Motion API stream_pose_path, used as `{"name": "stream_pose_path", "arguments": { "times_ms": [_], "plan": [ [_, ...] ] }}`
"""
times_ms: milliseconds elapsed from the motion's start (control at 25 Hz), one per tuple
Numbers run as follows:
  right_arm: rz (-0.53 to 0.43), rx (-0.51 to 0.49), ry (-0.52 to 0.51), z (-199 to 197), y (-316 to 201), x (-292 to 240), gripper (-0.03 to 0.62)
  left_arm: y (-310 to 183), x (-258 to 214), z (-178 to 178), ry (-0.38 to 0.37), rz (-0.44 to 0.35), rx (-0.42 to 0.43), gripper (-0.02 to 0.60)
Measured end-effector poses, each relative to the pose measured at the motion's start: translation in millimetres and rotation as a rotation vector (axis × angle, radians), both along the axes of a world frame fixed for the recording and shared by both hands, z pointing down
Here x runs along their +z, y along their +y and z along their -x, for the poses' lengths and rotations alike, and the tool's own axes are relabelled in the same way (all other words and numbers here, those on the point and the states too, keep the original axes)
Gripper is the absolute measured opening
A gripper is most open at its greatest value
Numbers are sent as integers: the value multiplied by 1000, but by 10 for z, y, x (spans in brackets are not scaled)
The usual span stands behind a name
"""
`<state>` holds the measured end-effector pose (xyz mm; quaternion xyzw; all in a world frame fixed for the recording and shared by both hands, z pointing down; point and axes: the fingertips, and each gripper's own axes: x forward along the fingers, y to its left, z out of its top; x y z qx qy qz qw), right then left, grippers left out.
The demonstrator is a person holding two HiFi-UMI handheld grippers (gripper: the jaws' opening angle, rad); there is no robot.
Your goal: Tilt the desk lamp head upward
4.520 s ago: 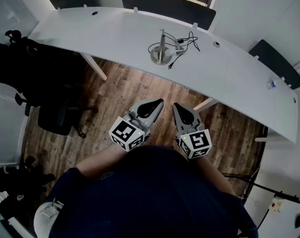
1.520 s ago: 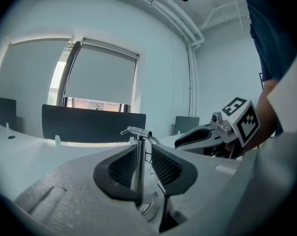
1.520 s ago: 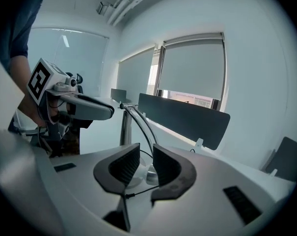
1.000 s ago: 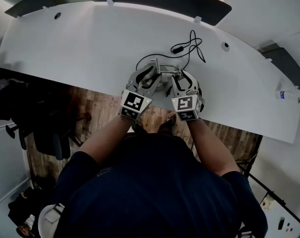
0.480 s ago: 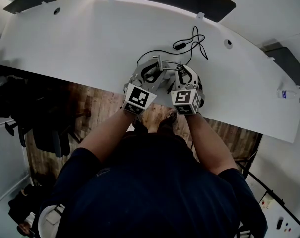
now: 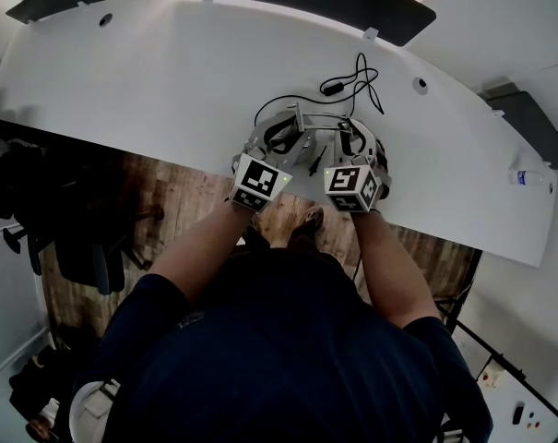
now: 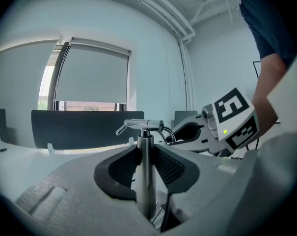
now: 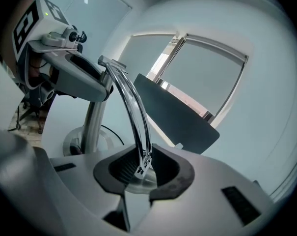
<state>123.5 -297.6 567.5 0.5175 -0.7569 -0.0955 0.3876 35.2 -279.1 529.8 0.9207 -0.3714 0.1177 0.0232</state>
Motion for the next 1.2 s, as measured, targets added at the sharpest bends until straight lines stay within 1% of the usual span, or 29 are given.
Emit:
{"name": "stream_pose_path", "arguments": {
  "times_ms": [120,200,280,400,560,640,760,840,960,1080,1200],
  "plan": [
    [-38,-6,82,-89,-24,-133,84,-3,-24,3,-9,22,-11,115],
    [-59,-17,138,-125,-20,-221,84,5,6,-9,-4,9,-3,115],
    [-83,-23,200,-161,-28,-322,84,11,16,-29,13,14,2,115],
    [-111,-36,309,-193,-39,-452,84,20,-2,-43,34,36,-2,115],
    [-176,-56,462,-194,-28,-727,84,35,-1,-36,31,34,0,115],
    [-213,-75,546,-174,-25,-873,84,39,0,-33,27,32,2,115],
    [-232,-107,658,-148,-13,-997,84,37,-6,-41,19,19,7,115],
    [-242,-119,710,-118,0,-1073,84,44,-8,-38,16,19,10,115],
    [-283,-137,773,-21,14,-1255,89,47,-2,-28,5,20,16,114],
    [-328,-175,851,100,26,-1432,94,42,1,-38,-4,20,20,114],
    [-352,-216,933,213,52,-1548,95,51,1,-38,-11,24,20,112]
  ]
}}
